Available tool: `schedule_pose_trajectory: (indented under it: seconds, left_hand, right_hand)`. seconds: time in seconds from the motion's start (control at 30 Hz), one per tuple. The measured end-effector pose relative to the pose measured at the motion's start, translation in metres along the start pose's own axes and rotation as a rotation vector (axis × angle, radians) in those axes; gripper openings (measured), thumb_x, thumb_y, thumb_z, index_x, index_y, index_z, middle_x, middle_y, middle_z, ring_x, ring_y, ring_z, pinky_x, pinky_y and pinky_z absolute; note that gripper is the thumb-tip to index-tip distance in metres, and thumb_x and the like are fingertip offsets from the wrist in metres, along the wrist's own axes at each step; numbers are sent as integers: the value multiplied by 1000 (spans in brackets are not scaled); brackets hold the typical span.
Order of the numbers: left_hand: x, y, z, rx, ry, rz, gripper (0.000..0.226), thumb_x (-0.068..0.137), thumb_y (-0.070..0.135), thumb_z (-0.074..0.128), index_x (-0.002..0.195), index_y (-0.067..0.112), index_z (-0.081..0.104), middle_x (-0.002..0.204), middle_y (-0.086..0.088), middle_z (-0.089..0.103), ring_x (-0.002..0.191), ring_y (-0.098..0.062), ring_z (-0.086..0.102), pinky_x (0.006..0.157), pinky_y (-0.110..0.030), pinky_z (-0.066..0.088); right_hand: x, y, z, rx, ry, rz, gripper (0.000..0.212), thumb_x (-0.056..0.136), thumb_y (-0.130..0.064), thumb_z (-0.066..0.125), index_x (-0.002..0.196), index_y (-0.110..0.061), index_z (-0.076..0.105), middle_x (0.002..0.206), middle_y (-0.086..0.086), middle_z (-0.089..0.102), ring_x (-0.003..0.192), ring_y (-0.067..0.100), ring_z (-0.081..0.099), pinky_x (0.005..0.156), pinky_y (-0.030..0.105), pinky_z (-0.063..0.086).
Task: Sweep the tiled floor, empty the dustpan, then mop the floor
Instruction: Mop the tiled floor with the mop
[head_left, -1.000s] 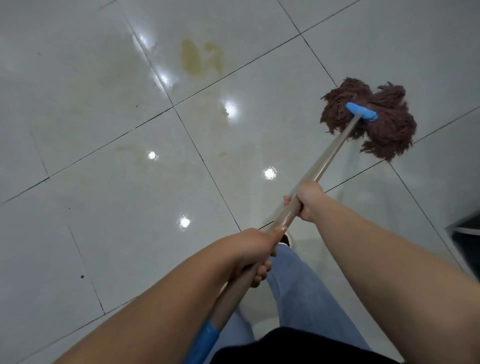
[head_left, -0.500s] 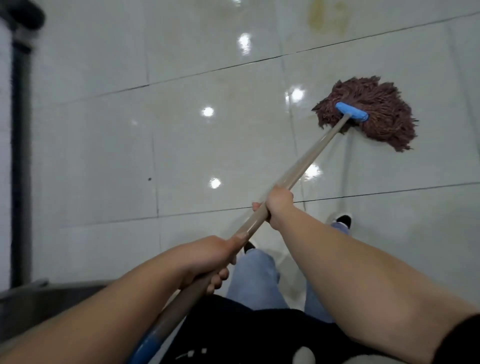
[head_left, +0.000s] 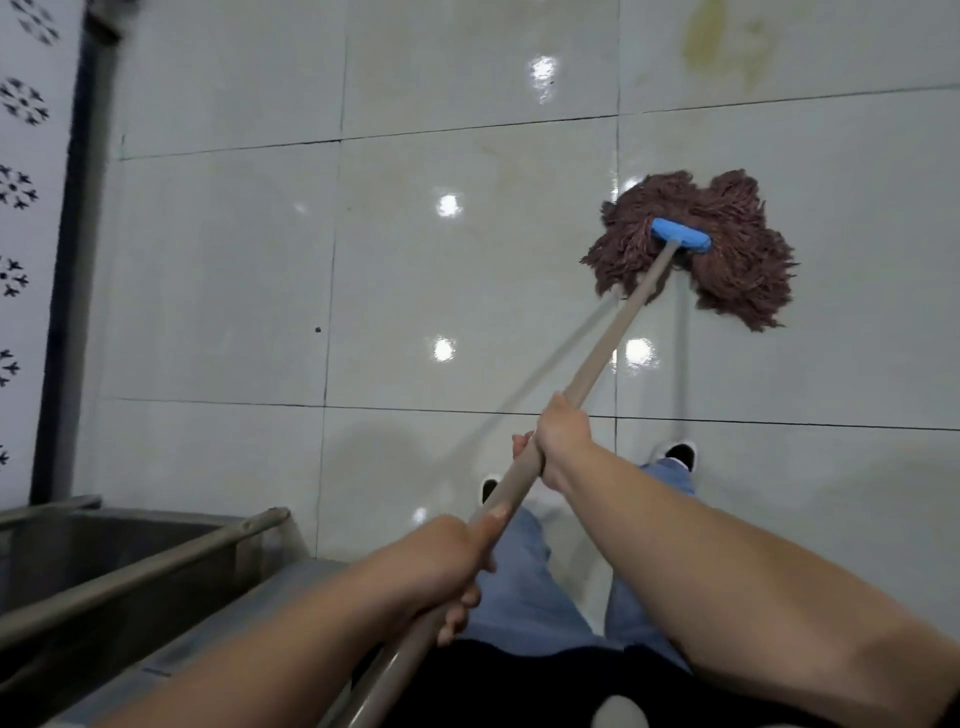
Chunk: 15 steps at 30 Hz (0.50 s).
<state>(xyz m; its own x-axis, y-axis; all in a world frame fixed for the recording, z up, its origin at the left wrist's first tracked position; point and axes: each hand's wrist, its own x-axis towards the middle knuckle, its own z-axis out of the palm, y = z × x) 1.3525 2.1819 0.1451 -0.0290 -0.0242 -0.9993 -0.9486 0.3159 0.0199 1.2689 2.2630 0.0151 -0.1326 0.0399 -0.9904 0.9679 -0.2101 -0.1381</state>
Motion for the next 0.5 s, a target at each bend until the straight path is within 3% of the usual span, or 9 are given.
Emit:
schedule_pose_trajectory:
  seconds: [0.1,0.2,0.27,0.37,0.43,0.5]
  left_hand:
    - [7,71,21,-82,-2,22,48,93,54,38,83,9,50,32,5,40,25,-10,34,35,-10,31]
    - [7,150,52,-169,-28,57,48,92,54,40,86,8,48,33,3,41,24,-9,33,33,-10,31]
    - [7,198,78,-205,-42,89,47,93,54,38,84,9,46,34,3,40,25,-8,33,33,-10,30]
    - [14,271,113,-257,-54,170,46,94,53,34,80,10,43,32,3,39,23,-6,31,31,-8,29]
    - [16,314,129,-287,-49,181,49,94,54,33,78,9,42,30,3,39,21,-5,30,30,-7,28]
    - [22,349,138,-317,-66,181,50,95,52,32,77,8,42,30,2,39,21,-5,30,30,-7,28]
  right_hand:
    - [7,-75,-35,-81,-74,-26,25,100,-36,32,104,-12,36,95,18,53,35,23,55,29,20,44]
    - [-6,-142,-80,-156,-140,-59,33,101,-33,32,80,-8,40,76,11,53,55,25,58,42,31,53]
    - [-15,-177,-107,-179,-178,-78,33,101,-29,29,76,-9,38,70,11,50,54,27,57,38,29,52]
    - [-11,-233,-140,-199,-203,-105,28,102,-29,28,95,-5,41,77,14,56,29,21,57,29,20,45]
    - [-2,-272,-156,-244,-173,-112,29,102,-30,27,118,-8,35,101,18,61,26,17,56,29,21,46]
    - [10,-308,-164,-338,-138,-98,39,101,-27,24,137,-14,24,107,15,60,27,15,56,31,22,48]
